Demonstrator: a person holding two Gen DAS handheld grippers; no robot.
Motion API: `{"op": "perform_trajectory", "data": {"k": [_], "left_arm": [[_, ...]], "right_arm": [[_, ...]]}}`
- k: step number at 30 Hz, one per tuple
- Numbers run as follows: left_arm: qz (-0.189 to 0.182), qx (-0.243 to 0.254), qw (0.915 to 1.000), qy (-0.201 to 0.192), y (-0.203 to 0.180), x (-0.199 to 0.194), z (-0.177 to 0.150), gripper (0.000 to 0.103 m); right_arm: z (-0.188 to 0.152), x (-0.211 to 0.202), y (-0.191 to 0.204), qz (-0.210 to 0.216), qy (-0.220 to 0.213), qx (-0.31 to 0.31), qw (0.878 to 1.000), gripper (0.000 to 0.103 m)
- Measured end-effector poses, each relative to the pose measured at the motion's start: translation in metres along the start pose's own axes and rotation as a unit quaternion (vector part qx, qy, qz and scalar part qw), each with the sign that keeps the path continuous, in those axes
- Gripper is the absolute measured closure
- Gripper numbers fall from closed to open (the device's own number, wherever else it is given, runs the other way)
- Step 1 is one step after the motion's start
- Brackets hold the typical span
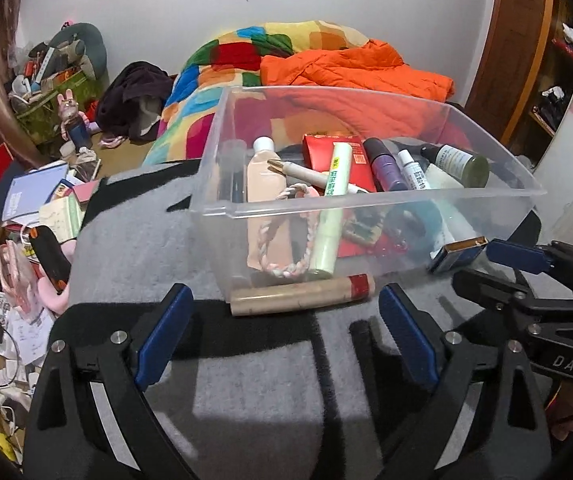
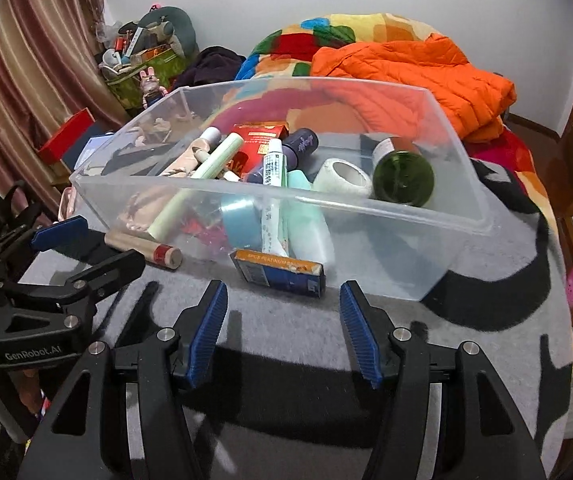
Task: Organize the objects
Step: 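Grasp the wooden-handled roller with the left tool while the right tool grasps the blue box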
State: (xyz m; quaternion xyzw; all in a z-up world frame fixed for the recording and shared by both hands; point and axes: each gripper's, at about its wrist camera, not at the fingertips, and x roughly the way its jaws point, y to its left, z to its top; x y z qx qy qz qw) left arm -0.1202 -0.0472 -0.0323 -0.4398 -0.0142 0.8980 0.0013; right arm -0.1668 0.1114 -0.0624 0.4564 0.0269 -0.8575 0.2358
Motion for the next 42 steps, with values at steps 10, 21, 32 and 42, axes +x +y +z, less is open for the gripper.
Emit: {"op": "perform_trajectory", "data": {"k": [10,21,32,42], "left_arm": [[-0.055,0.003,0.9983,0.017,-0.003,0.004,-0.006,0.031],[-0.066,0.050,0.9966,-0.002,-0.006,-0.020,-0.009,0.042],[-0.097,0.067,0.9923,0.036,-0.016,0.007,0.000,0.043],[-0.156,0.067,0.9841,0.052,-0.018,-0.020,-0.024,0.070]], "right_arm": [[-0.006,0.000,0.009,0.061,0.007,-0.018,0.998,0.050],[-0.011,-0.014,0.020,0.032,-0.001,-0.087,0.996,0.050],[-0.002,0.015,0.020,0.032,0.046,-0.126,0.991,0.062],[-0.017,-0.001,0.008,0.060,0.044,-0.107,0.992,0.076]]}}
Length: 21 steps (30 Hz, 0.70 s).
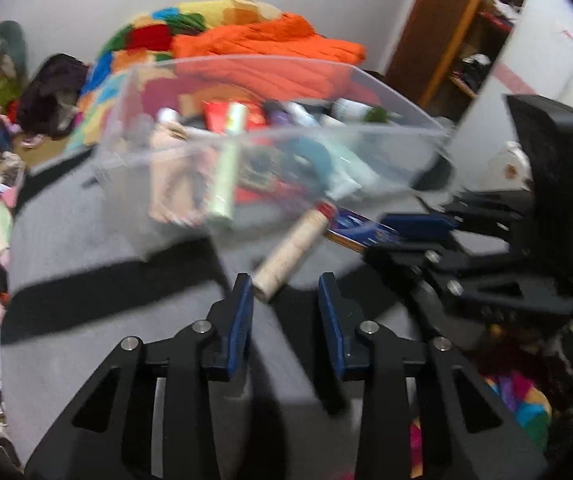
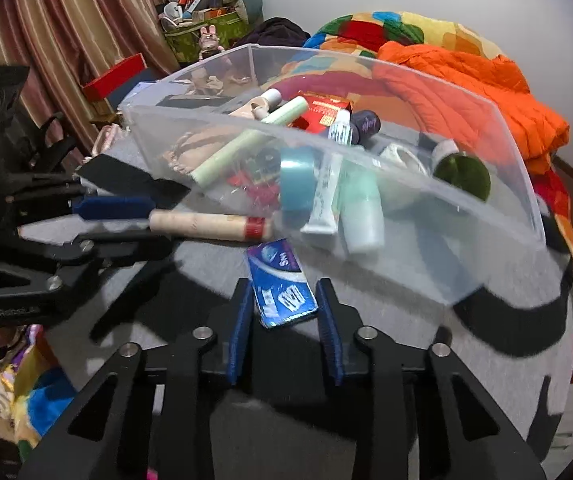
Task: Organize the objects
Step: 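Grasp the wooden-handled roller with the left tool while the right tool grasps the blue box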
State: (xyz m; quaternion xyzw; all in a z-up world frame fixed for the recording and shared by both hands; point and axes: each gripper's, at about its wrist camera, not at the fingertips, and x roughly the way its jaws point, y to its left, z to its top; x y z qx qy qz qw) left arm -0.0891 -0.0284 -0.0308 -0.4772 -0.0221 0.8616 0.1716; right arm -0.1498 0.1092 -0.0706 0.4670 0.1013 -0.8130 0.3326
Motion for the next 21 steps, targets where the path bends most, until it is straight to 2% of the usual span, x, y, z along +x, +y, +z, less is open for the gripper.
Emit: {"op": "perform_trajectory", "data": {"k": [2,5,8,10,13,17,19,21], "left_arm": [[0.001,0.012,0.9999,0.000,-0.008,-0.005,-0.006,0.070],[0.026,0.021,0.9993,-0.019,-0.012,-0.012,-0.004,0.069],[0.048,0.020,0.9984,-0.021,-0.006,-0.006,0.007,0.069],[0.059,0.029,0.9978,-0.015,-0.004,0.006,0.015,0.066],[0.052,0.028,0.9982,0.011,0.000,0.027,0.025,0.066],[0.047,0.057,0.9971,0.019,-0.011,0.038,0.028,0.067],[0.042,0.077,0.9959,0.019,-0.020,0.039,0.025,0.080],[0.050,0.090,0.9946,0.016,-0.028,0.039,0.021,0.086]], "right_arm": [[-0.005,-0.005,0.002,0.007,0.001,-0.002,1.000,0.076],[-0.011,-0.011,0.003,-0.010,-0.006,-0.006,1.000,0.076],[-0.007,-0.009,-0.001,-0.009,-0.001,0.005,1.000,0.075],[-0.003,-0.003,-0.004,-0.014,0.005,0.010,1.000,0.071],[0.001,0.001,-0.003,-0.018,0.004,0.008,1.000,0.065],[-0.002,0.003,0.005,-0.034,-0.006,-0.005,0.999,0.064],[-0.005,0.001,0.006,-0.037,-0.015,0.000,0.999,0.065],[-0.007,-0.001,0.003,-0.040,-0.020,0.011,0.999,0.077]]}}
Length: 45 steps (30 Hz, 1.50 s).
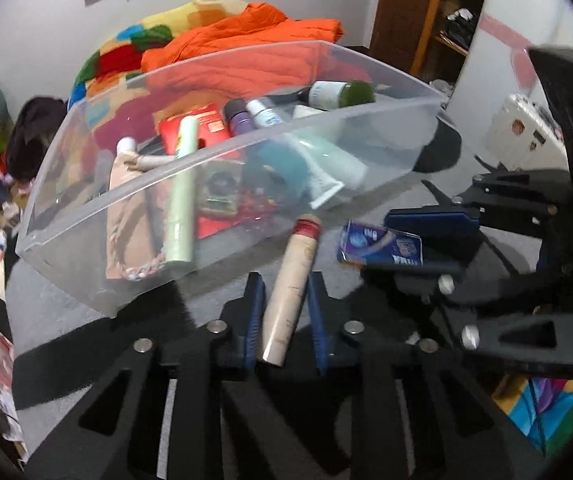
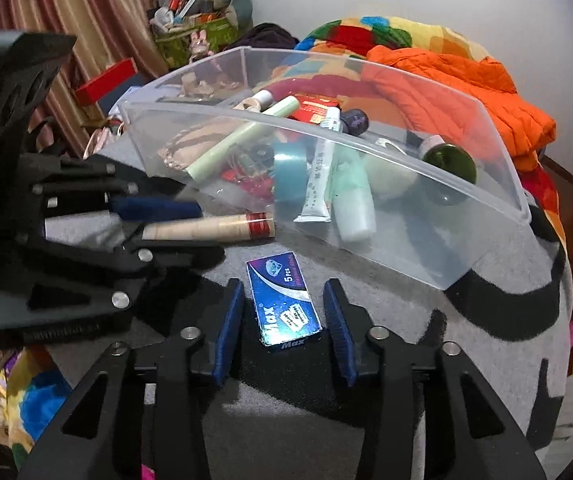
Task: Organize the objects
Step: 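Grasp the wooden-handled roller with the left tool while the right tool grasps the blue box, then carry the roller and blue box into the clear bin and open both tools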
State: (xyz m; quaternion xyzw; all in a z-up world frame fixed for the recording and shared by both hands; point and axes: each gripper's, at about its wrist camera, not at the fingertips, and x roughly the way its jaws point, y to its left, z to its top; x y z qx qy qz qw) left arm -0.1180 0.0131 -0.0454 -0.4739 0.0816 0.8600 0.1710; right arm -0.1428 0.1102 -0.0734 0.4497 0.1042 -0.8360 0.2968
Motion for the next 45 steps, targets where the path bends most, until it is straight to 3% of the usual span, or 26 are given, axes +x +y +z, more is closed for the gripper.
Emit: {"op": "perform_trajectory", "data": {"k": [4,9,13,19,26,30,35,45], "left_arm": [[0.011,-0.008,0.9998,-0.017,-0.007,-0.007,-0.012,0.089],[0.040,-0.024,0.9974,-0.055,-0.014,-0.019,-0.031,0.089],[0.041,-0.047,0.9949,-0.079,-0.015,-0.035,-0.035,0.089],[0.034,-0.071,0.9887,-0.127,-0.005,-0.065,-0.015,0.089],[0.034,-0.096,0.9799,-0.172,0.018,-0.087,0.014,0.089],[0.030,-0.112,0.9774,-0.177,0.037,-0.086,0.031,0.089],[0.024,-0.127,0.9804,-0.149,0.051,-0.065,0.048,0.089],[0.048,-0.142,0.9802,-0.129,0.058,-0.041,0.055,0.087]], "right_arm": [[-0.005,-0.008,-0.008,0.022,-0.007,0.030,0.999,0.078],[-0.011,-0.025,-0.007,0.012,-0.026,0.035,0.999,0.078],[-0.004,-0.046,-0.009,0.015,-0.056,0.046,0.997,0.078],[0.018,-0.077,-0.010,0.016,-0.111,0.051,0.992,0.078],[0.048,-0.085,-0.010,-0.011,-0.144,0.051,0.988,0.078],[0.067,-0.073,-0.016,-0.021,-0.141,0.059,0.988,0.078],[0.084,-0.040,-0.027,-0.013,-0.106,0.079,0.991,0.078],[0.085,-0.007,-0.028,-0.006,-0.062,0.073,0.995,0.077]]}}
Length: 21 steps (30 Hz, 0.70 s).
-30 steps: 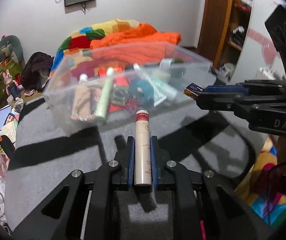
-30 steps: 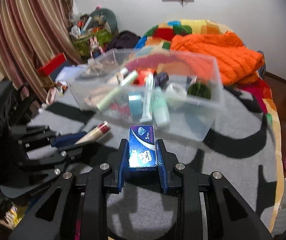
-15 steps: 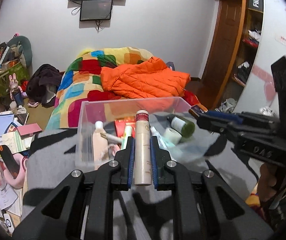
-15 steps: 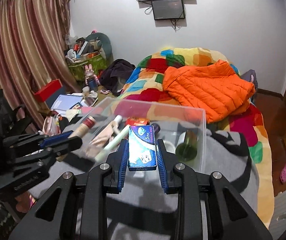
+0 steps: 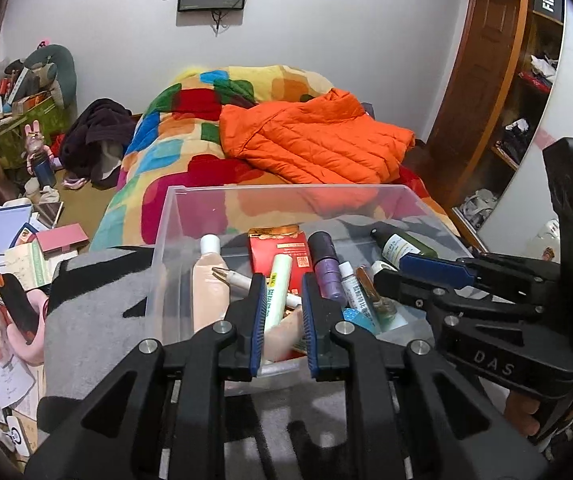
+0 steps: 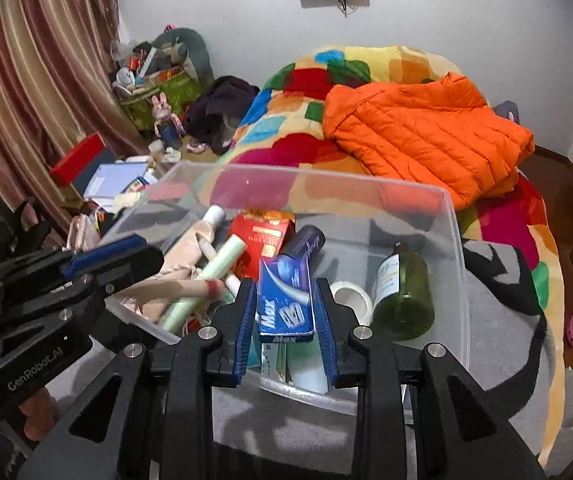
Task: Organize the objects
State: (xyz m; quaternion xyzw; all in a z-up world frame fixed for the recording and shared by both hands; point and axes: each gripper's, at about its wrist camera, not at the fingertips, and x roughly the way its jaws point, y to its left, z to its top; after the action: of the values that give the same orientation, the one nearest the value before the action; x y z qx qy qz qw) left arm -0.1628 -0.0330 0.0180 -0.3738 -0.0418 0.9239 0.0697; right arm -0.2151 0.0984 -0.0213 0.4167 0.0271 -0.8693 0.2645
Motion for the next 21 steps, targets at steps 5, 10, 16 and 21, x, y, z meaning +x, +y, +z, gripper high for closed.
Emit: {"op": "perform_trajectory", "data": {"k": [5,10,16,21], "left_arm": [[-0.007,0.003,0.9999,-0.016,-0.002,-0.015,-0.002,0.079],[-0.010,0.005,0.9991,-0.041,-0.005,-0.037,-0.011,0.052],[-0.009,-0.005,0.9984,-0.056,-0.007,-0.054,-0.024,0.027],[0.011,-0.003,0.9975,-0.070,-0.010,-0.063,-0.040,0.009]], "right_arm": [[-0.001,-0.017,-0.002,-0.003,-0.018,0.004,1.000,0.076],[-0.008,-0.040,0.000,-0.006,-0.040,0.003,0.999,0.074],[-0.031,-0.070,0.008,-0.040,-0.081,-0.017,0.996,0.035],[-0.044,-0.085,0.010,-0.060,-0.099,-0.014,0.993,0.025]]}}
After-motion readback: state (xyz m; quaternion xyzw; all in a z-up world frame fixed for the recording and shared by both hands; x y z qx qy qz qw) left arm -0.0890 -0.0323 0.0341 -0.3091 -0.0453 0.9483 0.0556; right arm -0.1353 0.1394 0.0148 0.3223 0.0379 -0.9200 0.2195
